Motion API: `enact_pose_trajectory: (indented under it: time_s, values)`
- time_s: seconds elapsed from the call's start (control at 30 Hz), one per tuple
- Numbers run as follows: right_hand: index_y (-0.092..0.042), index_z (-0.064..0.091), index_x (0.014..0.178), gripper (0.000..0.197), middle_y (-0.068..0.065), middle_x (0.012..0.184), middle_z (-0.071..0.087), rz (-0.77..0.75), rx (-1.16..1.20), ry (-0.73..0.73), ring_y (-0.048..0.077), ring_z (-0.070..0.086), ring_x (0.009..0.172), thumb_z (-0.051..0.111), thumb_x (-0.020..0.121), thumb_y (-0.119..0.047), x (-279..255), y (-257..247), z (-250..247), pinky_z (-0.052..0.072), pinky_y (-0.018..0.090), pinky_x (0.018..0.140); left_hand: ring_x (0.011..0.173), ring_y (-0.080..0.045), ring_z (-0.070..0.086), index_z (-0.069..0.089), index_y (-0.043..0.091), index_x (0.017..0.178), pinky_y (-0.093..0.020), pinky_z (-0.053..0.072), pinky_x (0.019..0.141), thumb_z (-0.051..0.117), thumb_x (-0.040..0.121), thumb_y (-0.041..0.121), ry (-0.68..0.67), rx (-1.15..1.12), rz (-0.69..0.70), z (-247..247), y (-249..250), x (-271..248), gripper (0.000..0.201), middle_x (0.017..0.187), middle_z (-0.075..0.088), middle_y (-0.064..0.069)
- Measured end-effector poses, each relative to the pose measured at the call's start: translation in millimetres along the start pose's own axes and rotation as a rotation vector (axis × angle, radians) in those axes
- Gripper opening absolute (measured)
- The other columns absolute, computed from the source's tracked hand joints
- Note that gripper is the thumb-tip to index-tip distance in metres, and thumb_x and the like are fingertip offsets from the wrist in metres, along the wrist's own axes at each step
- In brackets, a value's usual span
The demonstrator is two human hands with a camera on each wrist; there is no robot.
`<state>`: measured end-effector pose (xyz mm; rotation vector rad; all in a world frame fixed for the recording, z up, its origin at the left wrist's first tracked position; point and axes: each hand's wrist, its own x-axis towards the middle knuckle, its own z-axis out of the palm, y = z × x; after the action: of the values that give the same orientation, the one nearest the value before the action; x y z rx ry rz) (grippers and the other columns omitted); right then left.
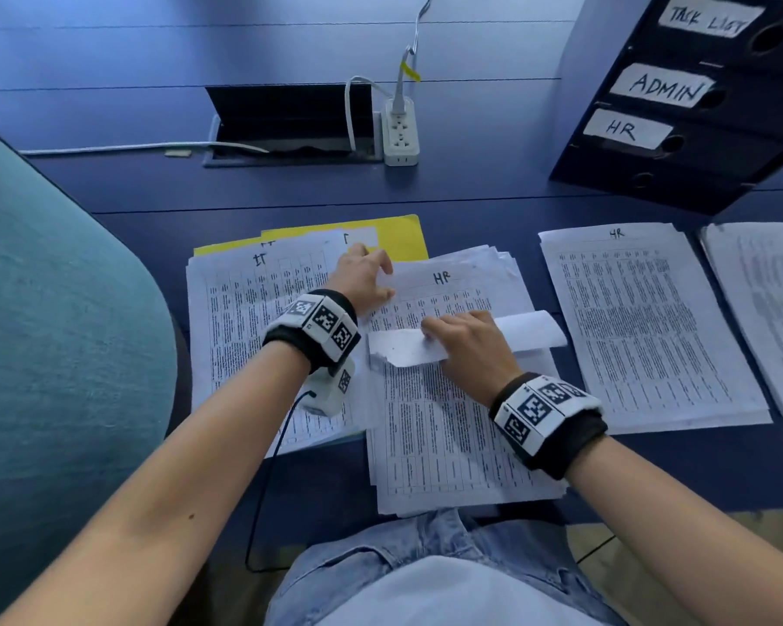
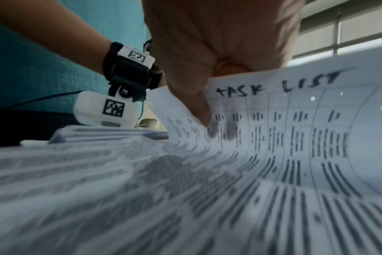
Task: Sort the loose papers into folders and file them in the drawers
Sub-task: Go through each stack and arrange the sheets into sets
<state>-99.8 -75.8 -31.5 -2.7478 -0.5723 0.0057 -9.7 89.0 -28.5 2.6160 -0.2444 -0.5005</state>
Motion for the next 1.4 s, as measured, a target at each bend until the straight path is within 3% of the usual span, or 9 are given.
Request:
enact_pose_trajectory:
  time_s: [0.1, 0.23, 0.3, 0.37, 0.47, 0.67, 0.87, 1.2, 1.4]
  values:
    - [-0.014, 0.065, 0.067, 0.020, 0.002, 0.064, 0.064, 0.101, -0.099, 0.068, 0.021, 0.060, 0.063, 0.063, 0.072, 0.005, 15.7, 6.5, -13.0, 0.034, 0.036, 0.081, 0.100, -0.021, 0.047, 0.057, 0.012, 0.114, -0.030, 0.037, 0.099, 0.056, 0.086, 0.048, -0.015, -0.201, 0.058, -5.1, 4.5, -4.0, 0.046, 0.115, 0.044, -0.011]
    - [-0.018, 0.069, 0.074, 0.019, 0.000, 0.078, 0.065, 0.258, -0.217, 0.134, 0.028, 0.054, 0.090, 0.058, 0.080, -0.003, 45.8, 13.6, -43.1, 0.020, 0.042, 0.088, 0.111, -0.017, 0.051, 0.066, 0.011, 0.105, -0.033, 0.028, 0.101, 0.016, 0.038, 0.102, -0.015, -0.741, 0.021, -3.7, 4.6, -7.6, 0.123, 0.119, 0.059, -0.004]
    - [-0.017, 0.068, 0.087, 0.020, -0.001, 0.091, 0.064, 0.305, -0.199, 0.146, 0.025, 0.046, 0.106, 0.050, 0.089, -0.010, 59.0, 17.6, -59.6, 0.015, 0.041, 0.096, 0.097, -0.013, 0.058, 0.063, 0.013, 0.101, -0.030, 0.036, 0.104, 0.033, 0.058, 0.092, 0.002, -0.870, 0.035, -7.3, 5.9, -12.8, 0.095, 0.103, 0.062, -0.002]
    - [-0.015, 0.066, 0.091, 0.017, 0.000, 0.095, 0.065, 0.311, -0.126, 0.219, 0.023, 0.043, 0.112, 0.048, 0.092, -0.014, 69.4, 16.9, -73.8, 0.013, 0.041, 0.101, 0.083, -0.003, 0.061, 0.060, 0.004, 0.110, -0.018, 0.047, 0.085, 0.057, 0.085, 0.047, 0.007, -0.892, 0.049, -11.7, 9.3, -16.6, 0.050, 0.094, 0.063, 0.001]
    - [-0.018, 0.055, 0.119, 0.032, 0.000, 0.123, 0.056, 0.372, -0.049, 0.337, 0.020, 0.035, 0.127, 0.055, 0.091, -0.034, 78.1, 19.4, -73.9, 0.009, 0.046, 0.108, 0.075, -0.008, 0.057, 0.060, 0.005, 0.091, -0.021, 0.047, 0.075, 0.055, 0.092, 0.012, 0.135, -0.847, -0.031, -11.6, 11.9, -9.3, 0.009, 0.081, 0.060, 0.001]
    - [-0.007, 0.020, 0.144, 0.077, 0.014, 0.149, 0.024, 0.875, 0.331, 0.331, 0.030, 0.024, 0.137, 0.065, 0.085, -0.029, 69.5, 57.2, -46.6, 0.021, 0.049, 0.111, 0.080, -0.021, 0.051, 0.056, 0.011, 0.086, -0.031, 0.043, 0.071, 0.048, 0.094, 0.012, 0.401, -0.806, -0.284, -18.4, -9.6, 22.9, 0.011, 0.080, 0.055, -0.006]
    - [0.006, 0.018, 0.140, 0.092, 0.022, 0.144, 0.034, 0.943, 0.373, -0.049, 0.033, 0.033, 0.133, 0.071, 0.079, -0.038, 60.8, 75.0, -18.2, 0.029, 0.042, 0.108, 0.094, -0.019, 0.053, 0.060, 0.002, 0.111, -0.026, 0.042, 0.072, 0.043, 0.092, 0.010, 0.088, -0.652, -0.318, -7.9, -3.3, 39.2, 0.027, 0.098, 0.055, -0.008]
    - [0.000, 0.043, 0.124, 0.059, 0.020, 0.125, 0.054, 1.017, 0.377, -0.039, 0.036, 0.050, 0.116, 0.069, 0.083, -0.033, 41.5, 93.8, -5.6, 0.041, 0.040, 0.091, 0.110, -0.033, 0.052, 0.051, 0.002, 0.123, -0.034, 0.042, 0.086, 0.032, 0.093, 0.003, 0.013, -0.270, -0.230, 15.2, 25.2, 40.6, 0.035, 0.120, 0.057, -0.021]
    - [-0.001, 0.046, 0.120, 0.042, 0.020, 0.123, 0.053, 1.014, 0.306, 0.073, 0.034, 0.050, 0.113, 0.062, 0.088, -0.022, 36.9, 99.4, -5.9, 0.039, 0.036, 0.086, 0.105, -0.038, 0.056, 0.054, 0.005, 0.088, -0.038, 0.046, 0.083, 0.036, 0.095, 0.006, 0.021, -0.370, -0.227, 14.2, 31.1, 43.6, 0.020, 0.108, 0.059, -0.028]
